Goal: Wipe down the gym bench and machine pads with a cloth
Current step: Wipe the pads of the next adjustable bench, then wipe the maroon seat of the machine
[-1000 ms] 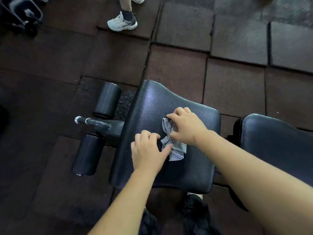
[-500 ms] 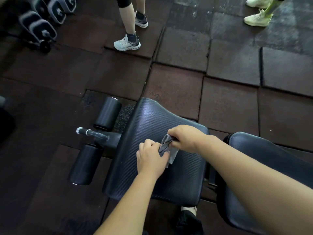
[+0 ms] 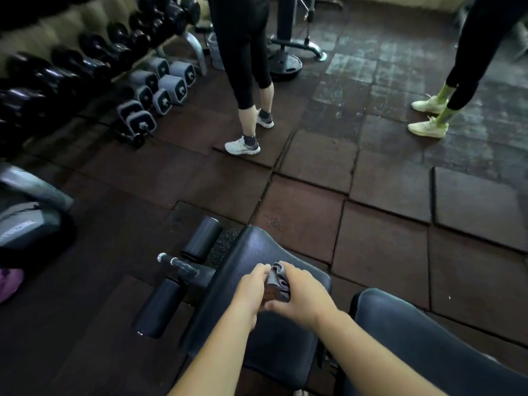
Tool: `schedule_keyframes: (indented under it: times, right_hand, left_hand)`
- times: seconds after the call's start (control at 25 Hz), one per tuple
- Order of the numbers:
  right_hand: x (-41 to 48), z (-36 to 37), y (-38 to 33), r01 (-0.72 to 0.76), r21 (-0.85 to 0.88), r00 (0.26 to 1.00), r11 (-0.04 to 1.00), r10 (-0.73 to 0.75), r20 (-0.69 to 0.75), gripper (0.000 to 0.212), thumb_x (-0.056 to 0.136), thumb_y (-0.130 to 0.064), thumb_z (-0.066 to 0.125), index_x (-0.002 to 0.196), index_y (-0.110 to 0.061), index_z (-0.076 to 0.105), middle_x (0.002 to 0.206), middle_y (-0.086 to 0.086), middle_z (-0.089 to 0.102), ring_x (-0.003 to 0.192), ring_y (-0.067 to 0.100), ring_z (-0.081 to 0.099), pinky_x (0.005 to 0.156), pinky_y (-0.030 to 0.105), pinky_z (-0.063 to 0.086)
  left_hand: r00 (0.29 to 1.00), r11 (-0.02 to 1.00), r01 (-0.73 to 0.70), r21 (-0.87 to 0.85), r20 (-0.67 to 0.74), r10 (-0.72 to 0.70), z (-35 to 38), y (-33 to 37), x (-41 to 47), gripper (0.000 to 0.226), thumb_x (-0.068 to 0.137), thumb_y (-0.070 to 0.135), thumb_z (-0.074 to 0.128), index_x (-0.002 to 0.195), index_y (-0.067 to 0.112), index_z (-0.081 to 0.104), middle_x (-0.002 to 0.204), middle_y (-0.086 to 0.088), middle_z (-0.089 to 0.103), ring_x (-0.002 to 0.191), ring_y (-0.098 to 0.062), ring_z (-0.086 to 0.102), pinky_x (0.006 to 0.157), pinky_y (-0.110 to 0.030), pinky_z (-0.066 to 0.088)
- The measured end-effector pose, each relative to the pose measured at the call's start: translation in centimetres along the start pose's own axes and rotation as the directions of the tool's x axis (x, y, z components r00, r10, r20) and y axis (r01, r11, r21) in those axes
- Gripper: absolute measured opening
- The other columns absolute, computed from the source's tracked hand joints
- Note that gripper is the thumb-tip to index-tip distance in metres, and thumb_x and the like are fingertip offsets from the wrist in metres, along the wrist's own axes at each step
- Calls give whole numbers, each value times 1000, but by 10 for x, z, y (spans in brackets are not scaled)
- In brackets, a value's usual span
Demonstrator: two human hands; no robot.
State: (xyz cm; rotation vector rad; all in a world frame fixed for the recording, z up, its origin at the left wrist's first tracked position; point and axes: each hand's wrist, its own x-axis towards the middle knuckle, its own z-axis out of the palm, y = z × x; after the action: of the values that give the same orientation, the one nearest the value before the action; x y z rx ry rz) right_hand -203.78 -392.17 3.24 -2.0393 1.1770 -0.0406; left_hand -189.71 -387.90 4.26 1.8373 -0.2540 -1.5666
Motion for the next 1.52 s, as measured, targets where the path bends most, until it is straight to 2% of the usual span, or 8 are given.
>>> schedule_keyframes:
  times: [0.2,0.36,0.52,0.68,0.92,1.04,1.2,1.52]
  right_hand:
    - [3,-27,-58,81,-115,997,990,-83,-10,14,92,-44,59,99,-33,55,85,-4,72,80,22,67,70,38,52]
    - [20,-19,-143,200,-85,979,976,-196,50,7,92,-42,57,91,-36,56,72,-7,69,66,15,67,65,36,55]
    - [37,38,-269,402,-66,907,913,-387,167,14,95,-43,63,109,-45,61,85,-15,72,80,7,68,74,32,58]
    - [42,122,-408,536,10,819,844,-523,234,8,95,-44,64,103,-45,63,87,-13,73,80,4,68,72,31,57]
    - [17,262,-621,633,176,707,753,-656,265,7,96,-35,67,98,-41,70,92,-20,73,90,-9,63,73,9,44]
    - [9,326,-701,656,225,647,720,-691,324,10,97,-38,67,96,-29,71,89,-12,74,88,1,68,79,23,52]
    - [7,416,-796,647,327,554,689,-720,418,10,97,-44,66,100,-37,73,94,-14,76,93,3,70,90,38,56]
    - [40,581,-989,643,471,277,604,-757,592,9,98,-35,68,104,-40,74,102,-15,76,99,1,69,87,27,53]
  left_hand:
    - [994,985,-95,145,-43,102,-65,6,-52,38,101,46,52,97,19,78,98,1,79,87,-17,61,82,-35,46]
    - [925,858,-221,464,-178,335,-156,-6,-92,29,91,55,61,96,31,76,102,12,76,96,-10,66,88,-34,53]
    - [808,740,-158,653,-345,477,-274,-24,-146,35,94,56,58,119,34,71,118,10,64,117,-13,53,100,-36,48]
    - [717,704,-13,710,-484,501,-406,-58,-200,39,93,55,56,123,33,67,122,6,61,123,-21,49,103,-43,47]
    - [592,755,172,633,-679,434,-610,-140,-289,44,95,53,55,132,31,63,133,2,57,128,-23,45,105,-44,44]
    - [530,804,239,544,-767,362,-684,-181,-325,43,96,53,54,132,31,63,132,2,57,128,-23,45,105,-43,44]
    - [460,860,290,420,-849,260,-774,-225,-357,41,98,54,52,132,32,61,134,5,55,128,-21,43,105,-43,44]
    - [268,925,344,160,-961,67,-968,-267,-370,40,97,54,53,130,33,62,127,7,55,124,-19,45,101,-39,44]
